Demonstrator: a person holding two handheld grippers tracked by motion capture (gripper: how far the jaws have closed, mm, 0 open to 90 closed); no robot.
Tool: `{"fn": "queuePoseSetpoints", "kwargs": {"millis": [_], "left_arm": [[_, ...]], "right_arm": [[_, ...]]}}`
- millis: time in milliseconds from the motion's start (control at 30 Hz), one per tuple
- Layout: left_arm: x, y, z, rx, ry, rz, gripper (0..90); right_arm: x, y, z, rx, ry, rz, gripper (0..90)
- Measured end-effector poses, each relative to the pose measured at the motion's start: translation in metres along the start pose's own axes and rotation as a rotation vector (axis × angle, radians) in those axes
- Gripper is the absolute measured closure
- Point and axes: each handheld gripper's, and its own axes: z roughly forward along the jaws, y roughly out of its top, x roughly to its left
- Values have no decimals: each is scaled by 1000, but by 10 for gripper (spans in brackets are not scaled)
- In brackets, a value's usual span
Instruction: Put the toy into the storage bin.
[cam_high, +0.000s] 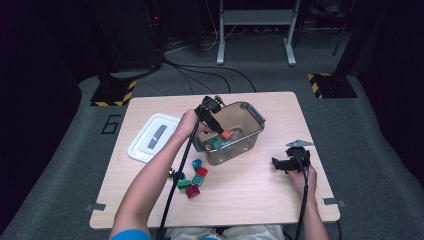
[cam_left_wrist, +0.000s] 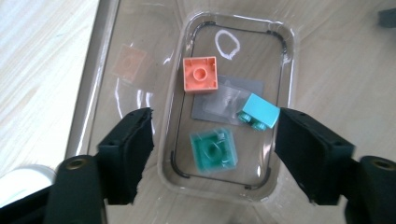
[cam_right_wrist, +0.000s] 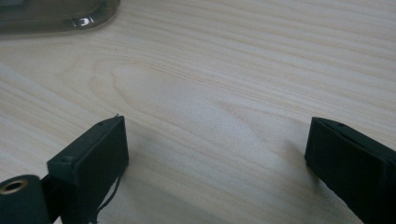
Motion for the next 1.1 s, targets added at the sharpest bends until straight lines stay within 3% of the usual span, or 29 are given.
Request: {"fn": "queuePoseSetpoints", "kwargs": {"millis": [233,667,967,1100], "left_arm": [[-7,-11,-22,-36,5,26,194],[-18,-44,-65,-99,39,53,155],[-11,-82,-84,-132,74,6,150],[-5,-103,-85,-137,85,-30,149]], "right_arm": [[0,0,0,-2,-2,-3,56],[0,0,0,-1,-2,2,56],[0,0,0,-1,0,-3,56],[0,0,0,-1,0,-3,56]]}}
